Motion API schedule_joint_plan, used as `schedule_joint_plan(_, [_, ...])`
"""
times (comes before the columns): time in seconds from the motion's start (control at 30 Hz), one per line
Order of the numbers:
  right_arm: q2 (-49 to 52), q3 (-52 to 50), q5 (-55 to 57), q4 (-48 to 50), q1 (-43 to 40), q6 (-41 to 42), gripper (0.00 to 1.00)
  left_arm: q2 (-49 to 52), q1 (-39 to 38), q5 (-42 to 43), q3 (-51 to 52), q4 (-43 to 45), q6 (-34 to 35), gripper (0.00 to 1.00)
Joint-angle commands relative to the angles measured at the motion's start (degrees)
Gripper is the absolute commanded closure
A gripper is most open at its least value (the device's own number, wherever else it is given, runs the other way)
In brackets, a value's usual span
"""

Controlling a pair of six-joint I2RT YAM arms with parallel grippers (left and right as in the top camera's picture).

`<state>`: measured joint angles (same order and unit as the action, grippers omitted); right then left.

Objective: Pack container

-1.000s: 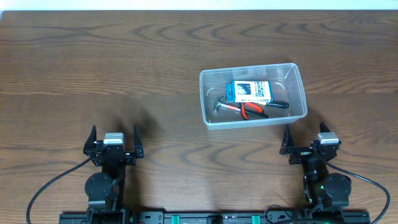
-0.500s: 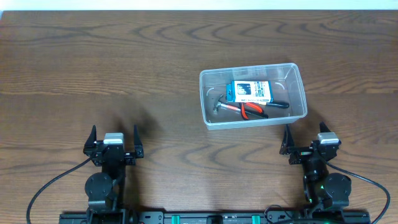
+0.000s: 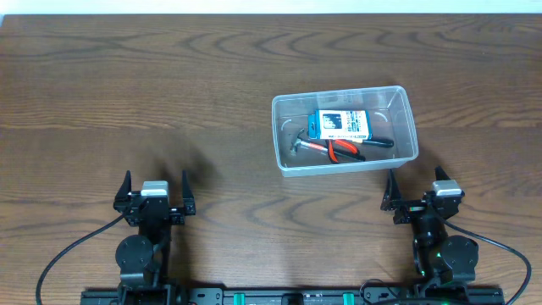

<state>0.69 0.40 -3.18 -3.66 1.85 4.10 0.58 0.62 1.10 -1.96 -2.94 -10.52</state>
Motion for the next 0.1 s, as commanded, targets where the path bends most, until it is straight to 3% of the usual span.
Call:
schedule_joint_plan(0.0, [-0.4, -0.1, 0.2, -0.2, 0.5, 0.1, 0.01, -0.3, -0.1, -0.3, 1.7, -1.0, 0.3, 0.02])
schedule_joint_plan(0.07, [-0.4, -0.1, 0.1, -0.2, 0.5, 0.1, 0.01, -0.3, -0.1, -0.3, 1.7, -1.0, 0.3, 0.02])
